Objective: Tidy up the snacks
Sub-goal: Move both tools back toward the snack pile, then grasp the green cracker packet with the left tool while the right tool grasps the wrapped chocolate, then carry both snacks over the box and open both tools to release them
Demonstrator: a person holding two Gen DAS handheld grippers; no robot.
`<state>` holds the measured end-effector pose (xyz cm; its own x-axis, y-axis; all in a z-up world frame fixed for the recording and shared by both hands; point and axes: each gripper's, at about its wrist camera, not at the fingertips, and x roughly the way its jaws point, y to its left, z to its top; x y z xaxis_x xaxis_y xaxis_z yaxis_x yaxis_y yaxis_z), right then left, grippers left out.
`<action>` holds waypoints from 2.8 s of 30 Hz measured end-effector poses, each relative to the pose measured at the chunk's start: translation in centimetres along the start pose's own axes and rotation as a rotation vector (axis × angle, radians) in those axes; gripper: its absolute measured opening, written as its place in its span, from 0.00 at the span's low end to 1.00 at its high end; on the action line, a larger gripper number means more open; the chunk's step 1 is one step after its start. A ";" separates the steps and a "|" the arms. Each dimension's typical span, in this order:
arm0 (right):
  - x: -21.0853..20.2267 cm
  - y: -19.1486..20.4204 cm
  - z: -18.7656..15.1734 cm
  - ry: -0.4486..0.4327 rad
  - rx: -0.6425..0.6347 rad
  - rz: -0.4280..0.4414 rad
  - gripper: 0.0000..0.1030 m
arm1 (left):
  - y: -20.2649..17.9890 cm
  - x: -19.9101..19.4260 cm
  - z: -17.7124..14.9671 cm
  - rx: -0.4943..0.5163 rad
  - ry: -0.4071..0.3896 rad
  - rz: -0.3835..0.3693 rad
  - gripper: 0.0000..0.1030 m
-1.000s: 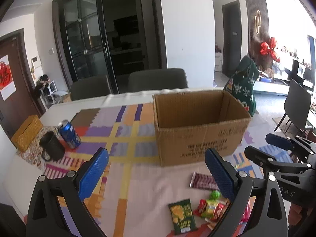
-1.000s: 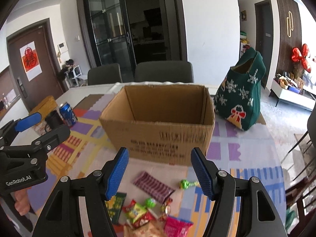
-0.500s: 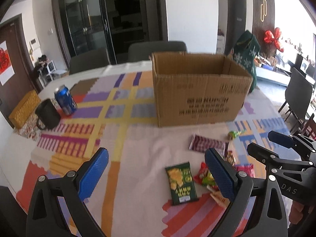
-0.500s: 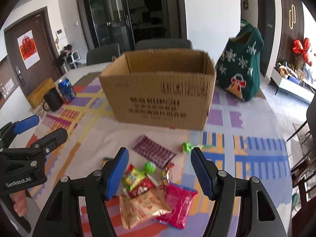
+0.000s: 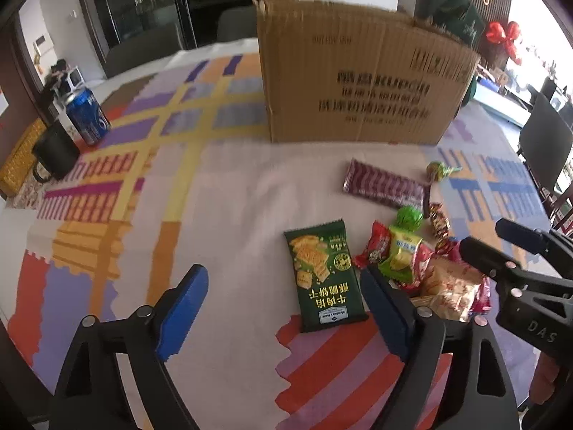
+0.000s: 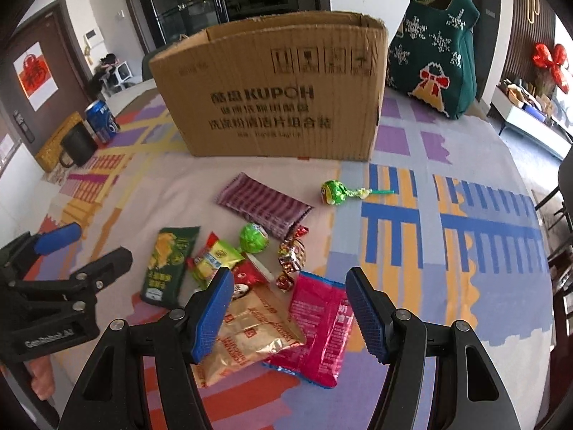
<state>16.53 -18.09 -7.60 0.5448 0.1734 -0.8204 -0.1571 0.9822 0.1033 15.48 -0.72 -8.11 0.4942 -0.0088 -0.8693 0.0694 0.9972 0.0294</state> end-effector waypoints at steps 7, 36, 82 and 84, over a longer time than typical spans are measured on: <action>1.5 -0.5 0.2 0.028 0.010 0.006 0.59 | -0.7 2.5 -0.1 -0.002 0.069 -0.032 0.76; 6.8 0.0 1.9 0.109 -0.001 0.028 0.23 | -0.7 5.6 1.4 -0.012 0.099 -0.056 0.42; -5.4 0.9 8.4 -0.247 -0.013 0.097 0.22 | -1.1 -7.2 9.6 0.052 -0.318 -0.079 0.43; -5.8 0.9 9.4 -0.263 -0.017 0.095 0.22 | -1.1 -7.6 10.5 0.055 -0.336 -0.076 0.43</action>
<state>20.97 -17.48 2.55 0.7220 0.2794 -0.6330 -0.2302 0.9597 0.1610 20.70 -2.49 3.65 0.7430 -0.1157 -0.6592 0.1584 0.9874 0.0053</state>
